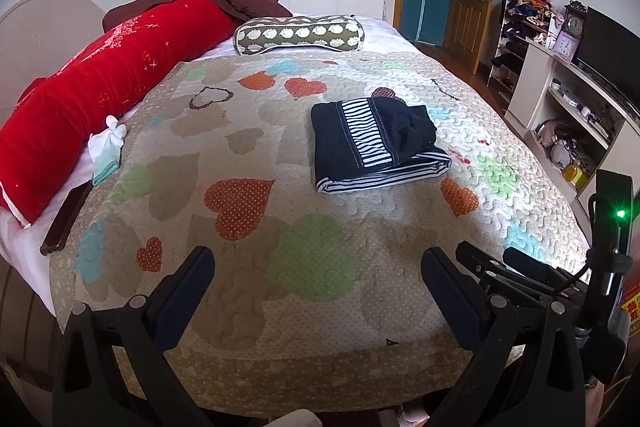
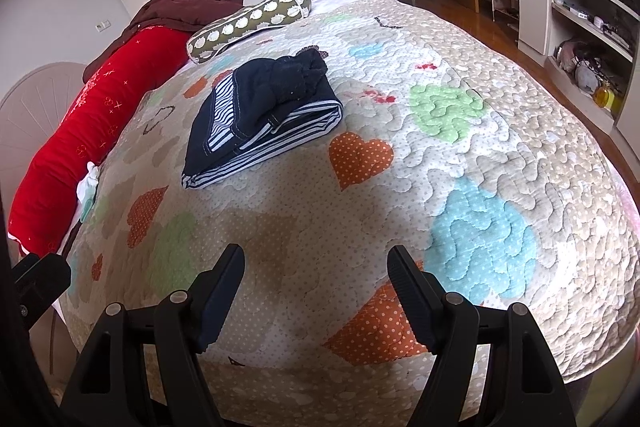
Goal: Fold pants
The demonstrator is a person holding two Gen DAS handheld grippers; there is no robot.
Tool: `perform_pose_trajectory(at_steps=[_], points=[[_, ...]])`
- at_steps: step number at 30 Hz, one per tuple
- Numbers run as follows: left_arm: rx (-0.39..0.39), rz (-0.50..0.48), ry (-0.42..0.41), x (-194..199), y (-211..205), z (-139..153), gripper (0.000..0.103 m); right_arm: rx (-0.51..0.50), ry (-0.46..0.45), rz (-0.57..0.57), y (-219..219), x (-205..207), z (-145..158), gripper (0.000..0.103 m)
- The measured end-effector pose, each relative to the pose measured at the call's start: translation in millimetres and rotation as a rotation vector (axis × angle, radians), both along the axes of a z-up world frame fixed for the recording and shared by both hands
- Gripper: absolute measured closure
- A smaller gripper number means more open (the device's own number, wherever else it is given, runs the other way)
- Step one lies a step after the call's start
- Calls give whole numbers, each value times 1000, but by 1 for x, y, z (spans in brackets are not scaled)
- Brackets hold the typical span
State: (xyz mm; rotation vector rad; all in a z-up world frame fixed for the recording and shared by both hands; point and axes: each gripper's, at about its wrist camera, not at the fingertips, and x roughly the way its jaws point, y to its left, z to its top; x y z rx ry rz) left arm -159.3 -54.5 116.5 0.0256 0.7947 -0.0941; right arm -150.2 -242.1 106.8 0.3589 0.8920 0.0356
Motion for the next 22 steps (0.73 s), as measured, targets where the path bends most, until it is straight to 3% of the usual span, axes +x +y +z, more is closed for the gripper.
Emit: perform_pose_trajectory(at_steps=[12, 17, 22], points=[[-7, -2, 15, 12, 5, -11, 0, -81, -46, -17, -3, 0, 5, 23], [-39, 4, 55, 35, 13, -28, 0, -130, -51, -38, -14, 7, 4, 22], [-64, -17, 109, 55, 10, -43, 0, -129, -46, 11, -9, 24, 2, 22]])
